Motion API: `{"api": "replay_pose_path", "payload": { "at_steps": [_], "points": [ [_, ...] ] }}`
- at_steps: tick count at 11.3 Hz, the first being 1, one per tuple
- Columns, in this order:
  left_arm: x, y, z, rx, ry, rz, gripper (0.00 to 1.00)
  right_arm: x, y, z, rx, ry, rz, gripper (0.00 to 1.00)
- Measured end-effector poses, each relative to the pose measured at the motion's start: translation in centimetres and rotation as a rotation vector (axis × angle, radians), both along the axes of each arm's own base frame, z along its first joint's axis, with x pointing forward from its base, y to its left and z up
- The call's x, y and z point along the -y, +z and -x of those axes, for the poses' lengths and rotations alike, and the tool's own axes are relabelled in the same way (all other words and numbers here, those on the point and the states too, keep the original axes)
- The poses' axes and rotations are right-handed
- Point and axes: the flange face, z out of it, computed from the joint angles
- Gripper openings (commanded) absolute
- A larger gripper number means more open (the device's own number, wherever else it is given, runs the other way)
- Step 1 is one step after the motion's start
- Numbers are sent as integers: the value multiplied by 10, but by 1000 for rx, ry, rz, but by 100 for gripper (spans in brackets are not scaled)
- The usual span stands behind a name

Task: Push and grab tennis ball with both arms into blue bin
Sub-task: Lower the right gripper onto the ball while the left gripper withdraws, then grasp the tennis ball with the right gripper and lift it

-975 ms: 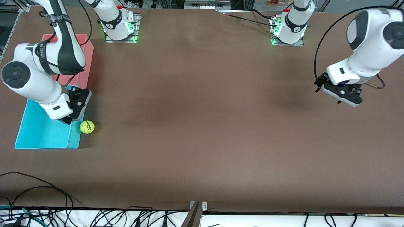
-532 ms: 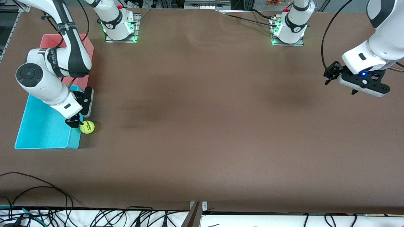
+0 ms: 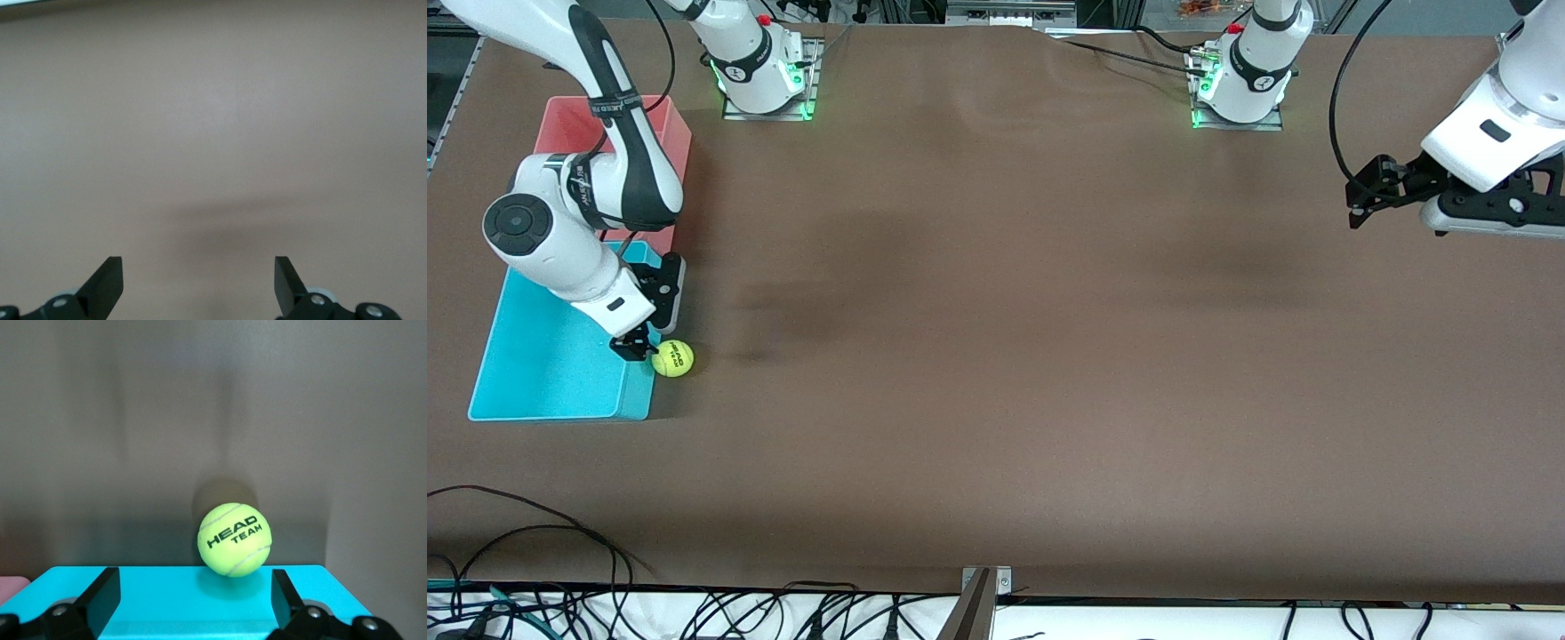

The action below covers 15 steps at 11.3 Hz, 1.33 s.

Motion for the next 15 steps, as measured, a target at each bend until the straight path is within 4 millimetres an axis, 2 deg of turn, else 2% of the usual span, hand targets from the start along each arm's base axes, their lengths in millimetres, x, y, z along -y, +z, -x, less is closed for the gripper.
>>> {"api": "replay_pose_path", "payload": {
  "at_steps": [3,8,11,12,13,15],
  "points": [
    [0,9,-2,-8,42,18,100,4,-11,-5,35,1,-7,100],
    [3,3,-4,-25,230,49,100,17,-55,-10,80,15,-20,100],
    [4,13,-4,-5,252,56,100,17,-63,-12,105,21,-25,99],
    [4,23,-4,13,253,64,100,16,-69,-13,116,23,-28,87],
    [5,32,-3,24,252,69,100,16,-77,-12,115,24,-30,83],
    [-1,37,-2,25,267,71,100,16,-86,-11,112,25,-32,83]
  ]
}}
